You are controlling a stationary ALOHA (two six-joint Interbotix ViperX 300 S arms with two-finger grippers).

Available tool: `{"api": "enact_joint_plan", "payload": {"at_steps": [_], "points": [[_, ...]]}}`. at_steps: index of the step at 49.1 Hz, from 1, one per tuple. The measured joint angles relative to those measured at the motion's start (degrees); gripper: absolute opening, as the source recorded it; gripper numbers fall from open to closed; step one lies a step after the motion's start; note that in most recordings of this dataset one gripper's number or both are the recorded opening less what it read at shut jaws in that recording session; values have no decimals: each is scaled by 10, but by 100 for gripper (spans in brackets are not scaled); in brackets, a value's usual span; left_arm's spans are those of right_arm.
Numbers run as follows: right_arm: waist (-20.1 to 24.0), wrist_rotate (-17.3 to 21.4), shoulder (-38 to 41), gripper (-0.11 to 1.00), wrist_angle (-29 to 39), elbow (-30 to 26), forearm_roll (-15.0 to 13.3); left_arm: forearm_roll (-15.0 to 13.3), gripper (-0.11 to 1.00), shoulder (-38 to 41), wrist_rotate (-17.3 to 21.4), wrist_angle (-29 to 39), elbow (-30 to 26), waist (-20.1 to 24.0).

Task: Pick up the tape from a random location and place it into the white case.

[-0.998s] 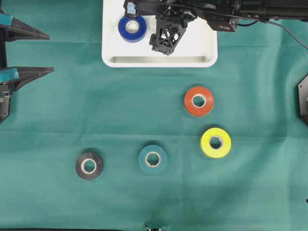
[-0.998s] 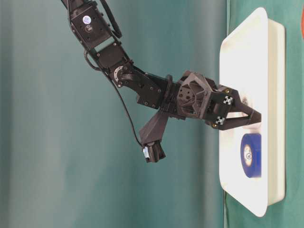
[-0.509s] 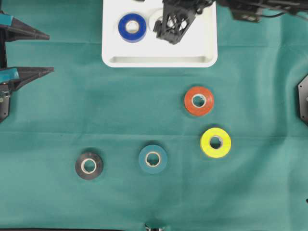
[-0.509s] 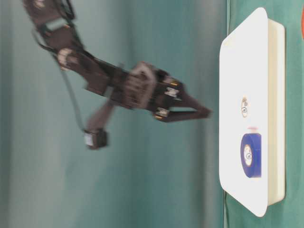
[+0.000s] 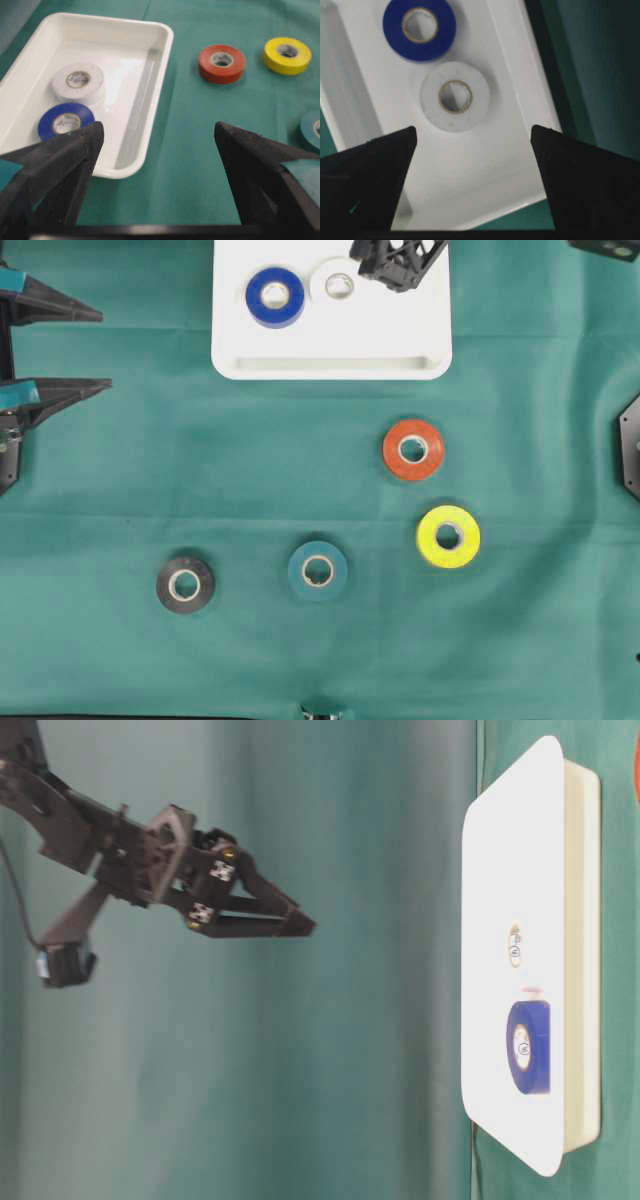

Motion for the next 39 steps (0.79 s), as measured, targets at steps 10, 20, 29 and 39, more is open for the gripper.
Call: {"api": "enact_joint_plan", "payload": {"at_steps": [10, 20, 29, 39], "points": [[0, 0, -8, 89, 1, 0, -1, 0, 97, 0, 0, 1, 0, 1], [0, 2, -8, 89, 1, 0, -1, 0, 97, 0, 0, 0, 0, 4], [5, 15, -8, 89, 0, 0, -1, 0, 97, 0, 0, 1, 0, 4], [42, 23, -8, 89, 0, 0, -1, -1, 97, 0, 0, 1, 0, 5]]}}
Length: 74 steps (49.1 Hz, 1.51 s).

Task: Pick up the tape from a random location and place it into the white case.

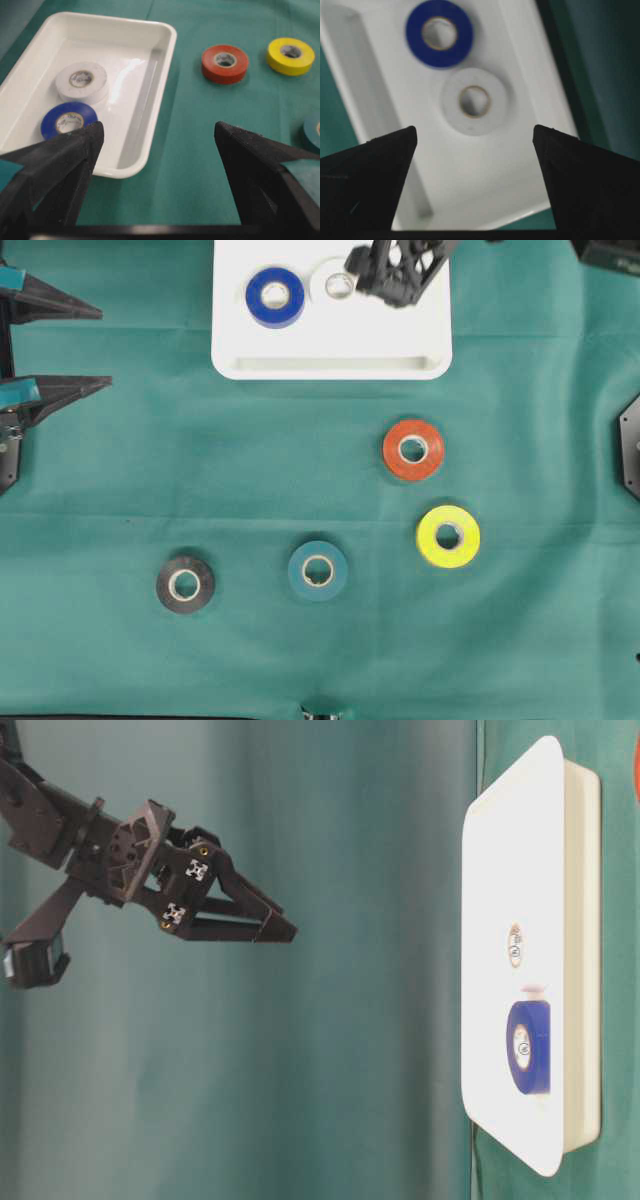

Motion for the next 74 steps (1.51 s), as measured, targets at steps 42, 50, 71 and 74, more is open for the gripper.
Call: {"api": "enact_joint_plan", "payload": {"at_steps": [42, 50, 71, 74], "points": [[204, 80, 0, 88, -8, 0, -15, 0, 97, 0, -1, 0, 0, 4], [203, 81, 0, 88, -11, 0, -27, 1, 97, 0, -2, 0, -1, 4], [204, 83, 0, 88, -13, -1, -29, 0, 97, 0, -2, 0, 0, 4], [204, 83, 0, 88, -12, -1, -29, 0, 97, 0, -2, 0, 0, 3]]}}
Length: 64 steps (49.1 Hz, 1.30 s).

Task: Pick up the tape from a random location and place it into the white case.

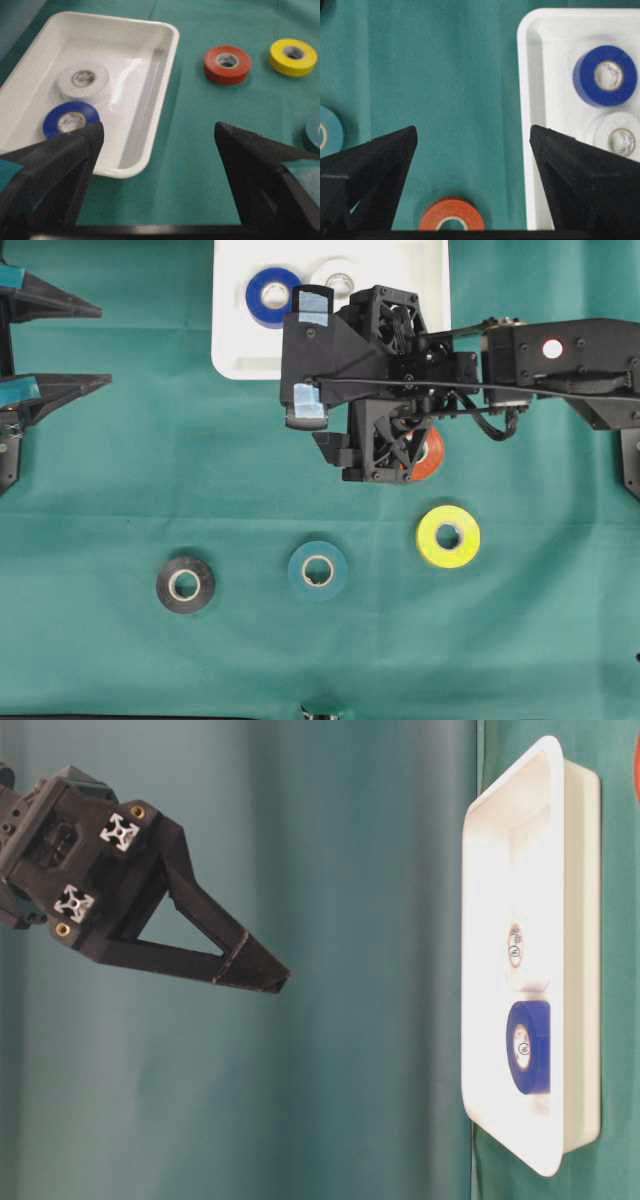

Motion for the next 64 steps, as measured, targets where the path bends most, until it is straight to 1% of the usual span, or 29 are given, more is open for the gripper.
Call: {"api": "enact_joint_plan", "payload": {"at_steps": [6, 10, 15, 22, 29, 35, 40, 54, 64], "points": [[0, 0, -5, 88, 4, 1, 0, 0, 97, 0, 0, 0, -1, 1], [-1, 0, -23, 88, 4, 9, 0, 0, 97, 0, 0, 0, 0, 1], [0, 0, -57, 86, 1, 33, 0, 0, 97, 0, 0, 0, -1, 1], [-1, 0, -112, 85, -24, 80, 1, 0, 97, -1, 0, 0, 0, 1], [-1, 0, -181, 85, -62, 143, 0, 0, 97, -1, 0, 0, 0, 1], [0, 0, -258, 85, -101, 201, -1, 0, 97, -1, 0, 0, -1, 1], [-2, 0, -328, 85, -134, 261, -1, 1, 97, -1, 0, 0, 0, 1], [-24, 0, -487, 85, -187, 403, -2, 1, 97, -1, 0, -1, 0, 1], [-41, 0, -567, 85, -229, 495, -3, 1, 97, -2, -4, -1, 0, 1]]}}
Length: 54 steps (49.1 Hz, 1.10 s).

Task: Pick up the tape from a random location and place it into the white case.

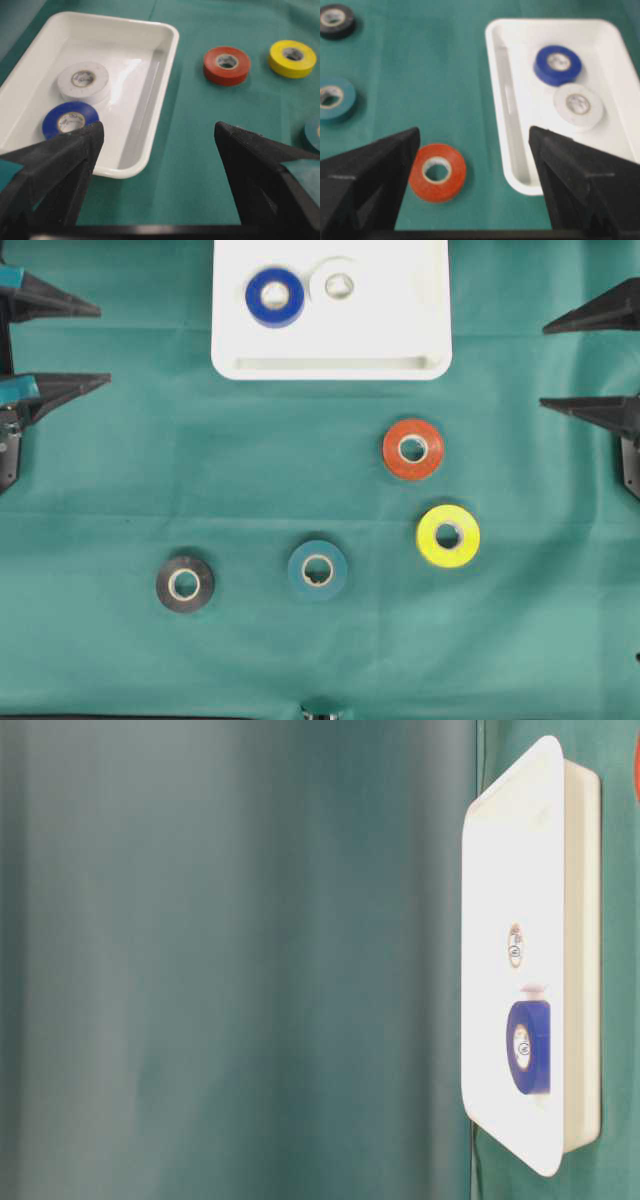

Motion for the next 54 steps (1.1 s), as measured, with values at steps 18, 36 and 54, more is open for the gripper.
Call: {"api": "enact_joint_plan", "payload": {"at_steps": [18, 36, 54], "points": [[-32, 0, -54, 85, -31, 69, 3, -1, 97, 0, 2, 0, 1, 0], [-32, 0, -52, 85, -40, 71, 3, -1, 97, 0, 2, 0, 4, 0], [-32, 0, -52, 85, -40, 71, 3, -1, 96, -3, 1, -14, 4, -53]]}}
